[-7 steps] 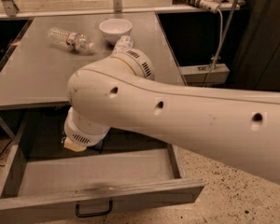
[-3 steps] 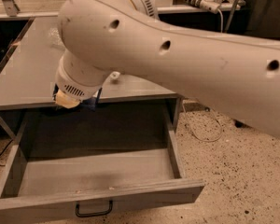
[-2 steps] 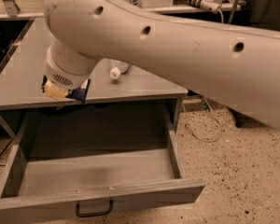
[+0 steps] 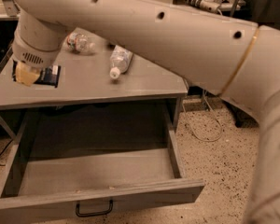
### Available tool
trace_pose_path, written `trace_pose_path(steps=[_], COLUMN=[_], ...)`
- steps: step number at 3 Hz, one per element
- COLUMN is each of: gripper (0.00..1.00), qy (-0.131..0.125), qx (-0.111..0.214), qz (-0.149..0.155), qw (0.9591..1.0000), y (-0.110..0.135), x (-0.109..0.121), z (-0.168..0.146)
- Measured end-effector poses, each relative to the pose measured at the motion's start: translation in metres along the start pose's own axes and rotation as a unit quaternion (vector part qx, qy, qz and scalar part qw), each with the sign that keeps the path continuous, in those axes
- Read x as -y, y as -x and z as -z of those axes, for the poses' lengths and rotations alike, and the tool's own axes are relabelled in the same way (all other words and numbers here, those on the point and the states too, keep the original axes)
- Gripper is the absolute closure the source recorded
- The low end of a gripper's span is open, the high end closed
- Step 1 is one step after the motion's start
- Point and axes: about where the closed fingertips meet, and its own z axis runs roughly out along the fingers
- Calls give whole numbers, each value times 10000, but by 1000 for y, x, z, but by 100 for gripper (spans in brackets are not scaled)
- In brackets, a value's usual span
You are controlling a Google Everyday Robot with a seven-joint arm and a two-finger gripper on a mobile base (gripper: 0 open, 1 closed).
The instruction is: Pick rxbar blueberry from top drawer and place on counter
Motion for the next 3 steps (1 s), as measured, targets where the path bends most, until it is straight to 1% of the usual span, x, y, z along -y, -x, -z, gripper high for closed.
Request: trace_pose_path(steps=[1,2,3], gripper=[100,100,100], qy=[221,392,406], qx=[124,360,352], qz=[55,7,-46], qw=[9997,9986,9985], y=[7,4,-8], x=[15,26,35], z=[-20,-38,-55])
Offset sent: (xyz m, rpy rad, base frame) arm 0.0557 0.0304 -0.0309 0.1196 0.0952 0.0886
